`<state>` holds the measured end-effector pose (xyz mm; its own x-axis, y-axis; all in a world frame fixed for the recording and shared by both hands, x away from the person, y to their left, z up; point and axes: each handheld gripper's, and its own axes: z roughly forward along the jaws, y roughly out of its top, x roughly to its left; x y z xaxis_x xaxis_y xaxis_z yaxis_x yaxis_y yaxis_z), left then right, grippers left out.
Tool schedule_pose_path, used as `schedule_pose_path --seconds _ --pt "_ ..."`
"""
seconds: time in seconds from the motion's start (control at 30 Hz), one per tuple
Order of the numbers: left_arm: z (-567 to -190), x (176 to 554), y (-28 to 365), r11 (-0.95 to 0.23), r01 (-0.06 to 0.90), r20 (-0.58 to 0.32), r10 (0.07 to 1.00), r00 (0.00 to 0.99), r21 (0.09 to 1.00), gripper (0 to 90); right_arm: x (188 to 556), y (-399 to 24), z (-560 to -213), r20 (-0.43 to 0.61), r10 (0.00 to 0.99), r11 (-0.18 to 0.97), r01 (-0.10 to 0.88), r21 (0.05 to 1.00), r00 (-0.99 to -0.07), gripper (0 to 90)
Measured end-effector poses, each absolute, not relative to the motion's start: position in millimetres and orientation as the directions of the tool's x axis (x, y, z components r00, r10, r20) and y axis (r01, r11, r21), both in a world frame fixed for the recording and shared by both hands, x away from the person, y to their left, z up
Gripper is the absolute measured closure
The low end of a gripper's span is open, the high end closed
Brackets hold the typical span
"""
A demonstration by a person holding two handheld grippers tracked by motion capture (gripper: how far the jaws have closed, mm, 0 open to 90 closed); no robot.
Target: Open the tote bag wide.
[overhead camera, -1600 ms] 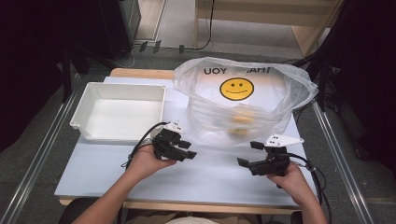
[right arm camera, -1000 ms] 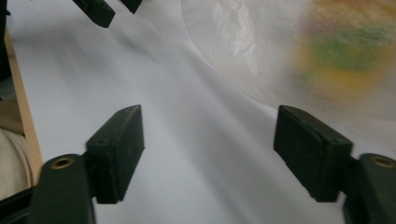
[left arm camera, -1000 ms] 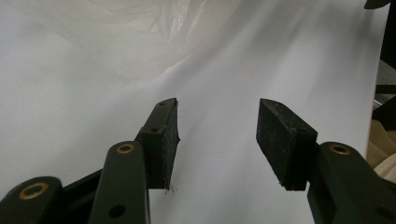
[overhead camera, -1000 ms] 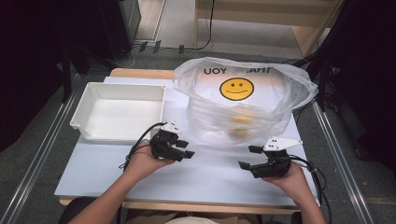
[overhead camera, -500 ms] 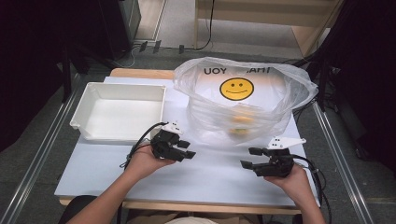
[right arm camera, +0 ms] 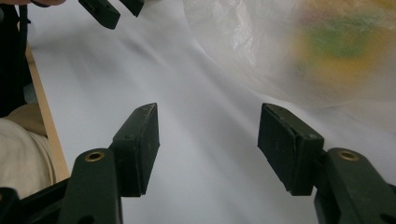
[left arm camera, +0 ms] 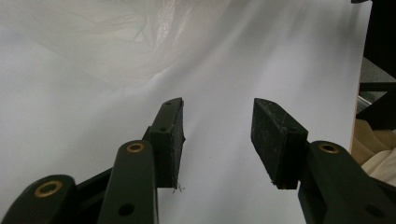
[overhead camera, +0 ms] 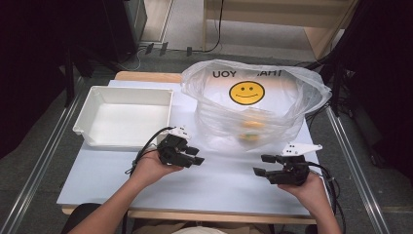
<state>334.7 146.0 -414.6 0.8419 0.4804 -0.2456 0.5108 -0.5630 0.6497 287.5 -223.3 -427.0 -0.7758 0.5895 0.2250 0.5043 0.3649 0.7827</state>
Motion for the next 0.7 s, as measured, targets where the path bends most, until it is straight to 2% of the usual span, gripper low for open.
schedule_pose_path --seconds 0.2,0.53,0.7 --pt "-406 336 142 -0.573 0.508 -0.254 0.466 0.847 0.643 62.9 286 -235 -419 0.209 0.595 0.371 0.496 0.785 -0.776 42.8" --pt "-395 339 143 -0.577 0.527 -0.283 0.461 0.841 0.624 65.8 280 -248 -412 0.214 0.601 0.385 0.514 0.767 -0.770 44.9" --pt "-387 340 144 -0.576 0.526 -0.288 0.456 0.842 0.626 67.9 281 -259 -408 0.233 0.610 0.370 0.532 0.762 -0.757 48.8"
